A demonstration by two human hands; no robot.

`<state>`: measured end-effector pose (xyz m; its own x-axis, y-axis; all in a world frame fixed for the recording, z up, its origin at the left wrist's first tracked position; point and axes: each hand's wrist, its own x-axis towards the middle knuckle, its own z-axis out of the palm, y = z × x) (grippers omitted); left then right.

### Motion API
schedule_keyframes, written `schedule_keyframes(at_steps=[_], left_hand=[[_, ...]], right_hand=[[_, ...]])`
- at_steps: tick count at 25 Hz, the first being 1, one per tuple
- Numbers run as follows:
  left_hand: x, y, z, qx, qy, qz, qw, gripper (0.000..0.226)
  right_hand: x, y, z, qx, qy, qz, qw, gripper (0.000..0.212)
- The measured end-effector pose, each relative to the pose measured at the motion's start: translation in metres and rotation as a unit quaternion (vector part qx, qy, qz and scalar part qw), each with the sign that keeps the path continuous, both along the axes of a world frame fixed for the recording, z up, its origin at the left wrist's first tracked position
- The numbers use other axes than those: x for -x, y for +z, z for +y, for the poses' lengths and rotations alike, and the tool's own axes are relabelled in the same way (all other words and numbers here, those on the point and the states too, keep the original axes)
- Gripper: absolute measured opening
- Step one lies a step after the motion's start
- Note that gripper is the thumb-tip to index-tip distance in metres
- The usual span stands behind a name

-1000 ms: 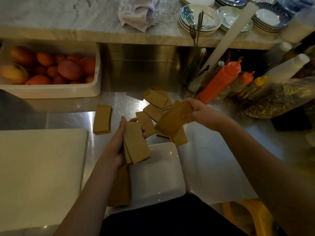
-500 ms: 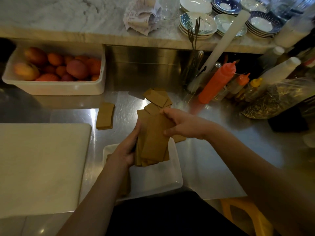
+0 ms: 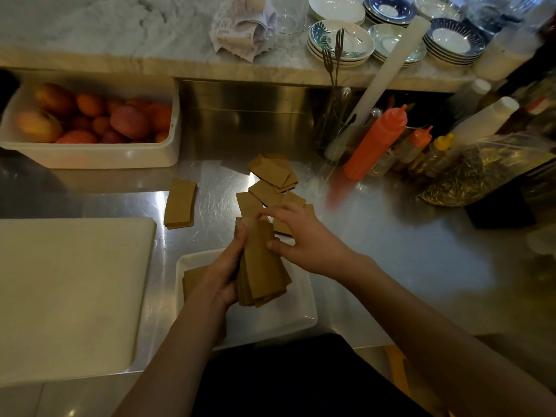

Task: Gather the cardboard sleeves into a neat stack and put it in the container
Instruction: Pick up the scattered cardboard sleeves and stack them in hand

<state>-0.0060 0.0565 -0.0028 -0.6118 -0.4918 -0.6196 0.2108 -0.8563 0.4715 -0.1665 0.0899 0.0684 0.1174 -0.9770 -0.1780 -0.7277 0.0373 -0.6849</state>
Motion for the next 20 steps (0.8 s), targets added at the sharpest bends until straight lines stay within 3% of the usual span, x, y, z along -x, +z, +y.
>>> schedule_keyframes(at_steps=[6,12,16,20], left_hand=[[-0.005,-0.007,0.001,0.002,0.040,0.070,0.997,0.066],[-0.006,-0.015,0.004,-0.070,0.121,0.145,0.979,0.072],[-0.004,-0.014,0.006,-0.077,0.154,0.168,0.971,0.071],[-0.004,-0.014,0.008,-0.071,0.174,0.160,0.969,0.068]], right_hand=[[0.030,-0.021,-0.005,0.016,-0.140,-0.030,0.990,0.051],[0.078,-0.082,-0.034,-0.150,-0.219,0.009,0.964,0.059],[0.087,-0.118,-0.066,-0.193,-0.186,0.099,0.958,0.071],[0.085,-0.138,-0.089,-0.176,-0.153,0.228,0.945,0.079]])
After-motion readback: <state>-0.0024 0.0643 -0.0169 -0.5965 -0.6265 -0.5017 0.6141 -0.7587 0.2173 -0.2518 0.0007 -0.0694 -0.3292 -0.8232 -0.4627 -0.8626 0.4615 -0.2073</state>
